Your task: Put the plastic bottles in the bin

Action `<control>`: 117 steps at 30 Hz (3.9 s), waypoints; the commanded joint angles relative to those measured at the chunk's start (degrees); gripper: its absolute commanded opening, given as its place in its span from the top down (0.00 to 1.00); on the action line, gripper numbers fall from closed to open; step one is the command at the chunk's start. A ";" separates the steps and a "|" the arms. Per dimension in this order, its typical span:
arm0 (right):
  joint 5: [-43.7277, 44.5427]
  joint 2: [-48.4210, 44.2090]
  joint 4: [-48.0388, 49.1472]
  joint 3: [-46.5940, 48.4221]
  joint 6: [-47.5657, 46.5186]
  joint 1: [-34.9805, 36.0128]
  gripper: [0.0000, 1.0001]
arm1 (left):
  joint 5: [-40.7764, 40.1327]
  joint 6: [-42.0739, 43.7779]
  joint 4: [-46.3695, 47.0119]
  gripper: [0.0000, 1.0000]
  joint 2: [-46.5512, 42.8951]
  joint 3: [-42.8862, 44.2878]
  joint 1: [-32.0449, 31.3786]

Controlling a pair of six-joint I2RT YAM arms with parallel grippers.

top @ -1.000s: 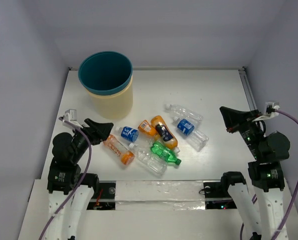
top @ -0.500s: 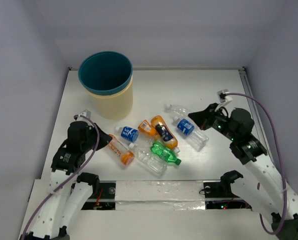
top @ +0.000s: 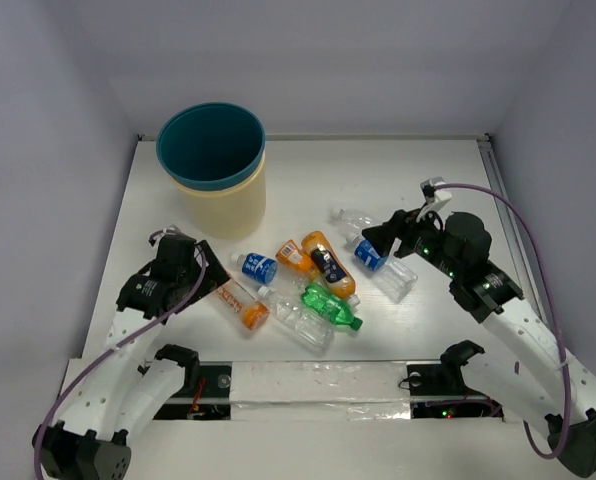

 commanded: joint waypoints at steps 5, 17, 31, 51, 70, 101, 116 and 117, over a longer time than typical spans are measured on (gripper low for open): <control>-0.11 -0.10 3.26 0.94 -2.47 1.32 0.27 | -0.61 -5.25 8.58 0.06 7.15 -4.62 -0.21; -2.22 -0.18 4.41 0.15 -2.64 2.37 0.07 | -2.71 -7.63 15.70 0.01 18.13 -5.15 -1.88; -0.29 -0.98 4.06 -0.55 -2.64 2.38 0.07 | -4.65 -10.44 21.60 0.20 22.80 -10.15 -2.40; 6.30 9.21 -0.15 4.19 -3.95 2.38 0.17 | -4.20 -9.83 7.02 0.60 4.53 -1.64 -3.45; 23.88 46.46 -21.78 30.20 -15.55 0.53 0.00 | -19.23 10.73 24.76 0.61 16.17 41.67 -4.51; 24.85 67.22 -30.31 47.61 -24.62 -4.74 0.02 | -36.03 28.23 50.33 0.58 45.39 49.62 1.46; 23.36 70.57 -31.63 49.63 -24.53 -5.80 0.11 | -30.76 26.12 51.32 0.11 44.78 45.73 1.46; 23.53 70.57 -31.45 49.55 -24.53 -5.80 0.14 | -29.88 24.90 50.61 0.10 44.25 46.26 1.46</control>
